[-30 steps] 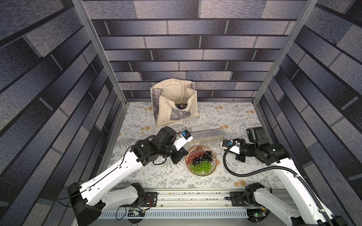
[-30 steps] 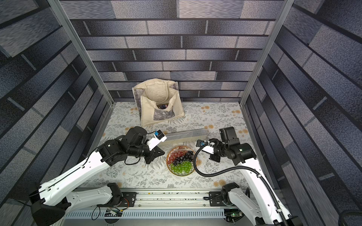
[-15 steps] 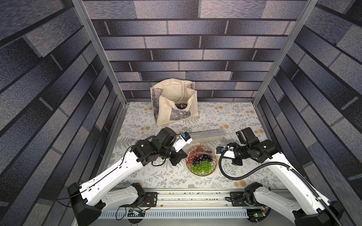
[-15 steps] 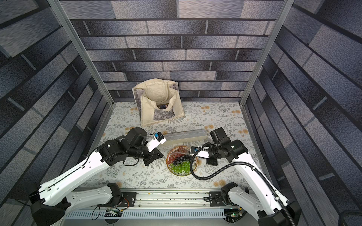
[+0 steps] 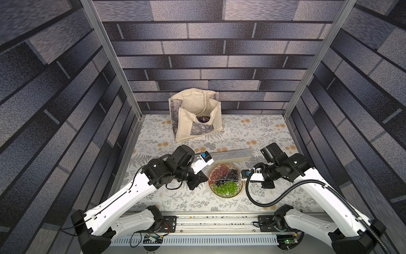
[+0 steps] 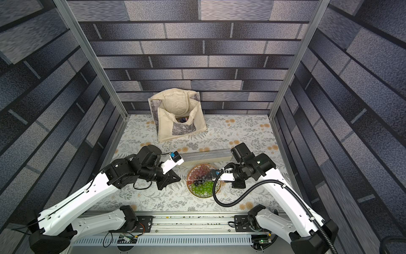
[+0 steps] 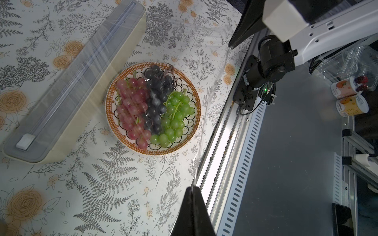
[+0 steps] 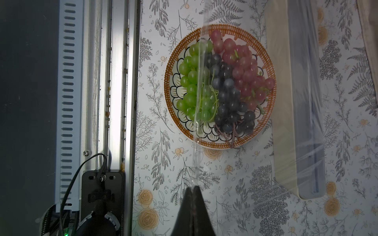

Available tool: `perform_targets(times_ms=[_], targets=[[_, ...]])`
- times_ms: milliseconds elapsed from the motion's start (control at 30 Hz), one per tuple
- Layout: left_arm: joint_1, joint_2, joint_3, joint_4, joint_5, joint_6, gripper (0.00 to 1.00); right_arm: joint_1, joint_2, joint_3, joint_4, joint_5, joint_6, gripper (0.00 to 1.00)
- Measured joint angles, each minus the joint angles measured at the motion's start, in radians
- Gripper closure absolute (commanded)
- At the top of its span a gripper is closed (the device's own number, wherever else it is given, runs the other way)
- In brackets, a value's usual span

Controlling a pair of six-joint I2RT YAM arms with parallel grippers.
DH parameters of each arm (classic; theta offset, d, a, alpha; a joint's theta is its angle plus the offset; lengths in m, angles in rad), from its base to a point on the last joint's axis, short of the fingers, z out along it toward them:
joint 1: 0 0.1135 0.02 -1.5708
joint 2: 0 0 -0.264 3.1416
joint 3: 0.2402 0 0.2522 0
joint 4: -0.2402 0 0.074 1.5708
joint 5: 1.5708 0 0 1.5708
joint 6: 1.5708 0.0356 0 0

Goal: Wrap the plate with plastic wrap
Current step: Cover the plate with plastic wrap.

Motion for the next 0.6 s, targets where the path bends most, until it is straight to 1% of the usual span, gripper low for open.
perform_targets(times_ms=[233,600], targets=[[-0.011,0.007,-0.006,0.0,0.032,0.0,1.0,0.027,0.009,-0.005,-0.024,0.031,-0.003,1.0],[-0.102,0.085,-0.117,0.039,0.058,-0.011,1.0,0.11,0.034,-0.143,0.006,0.058,0.037,1.0]])
